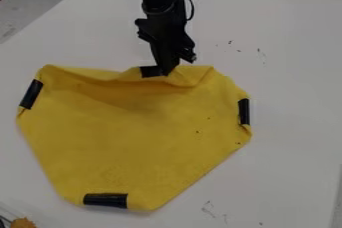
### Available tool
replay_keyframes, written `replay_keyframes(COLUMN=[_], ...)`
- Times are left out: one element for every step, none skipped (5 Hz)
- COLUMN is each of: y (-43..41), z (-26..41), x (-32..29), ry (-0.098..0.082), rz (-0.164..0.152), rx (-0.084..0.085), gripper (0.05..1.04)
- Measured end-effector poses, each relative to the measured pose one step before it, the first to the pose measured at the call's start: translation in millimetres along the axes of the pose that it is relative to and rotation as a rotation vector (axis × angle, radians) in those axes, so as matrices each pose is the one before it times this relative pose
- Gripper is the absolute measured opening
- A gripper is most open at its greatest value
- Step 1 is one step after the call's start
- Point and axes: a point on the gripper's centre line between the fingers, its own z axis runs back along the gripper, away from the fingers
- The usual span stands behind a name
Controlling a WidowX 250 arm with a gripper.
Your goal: Fold the cloth from the top to bottom
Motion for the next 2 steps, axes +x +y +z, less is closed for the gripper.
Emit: replay_keyframes(y=[-16.77, -14.30], z=[-5.77, -9.75], x=[-24.53, -16.97], ry=[-0.0064, 0.0032], rz=[0.0170, 0.0160], rx=[-0.0370, -0.0439], gripper=[0.058, 0.079])
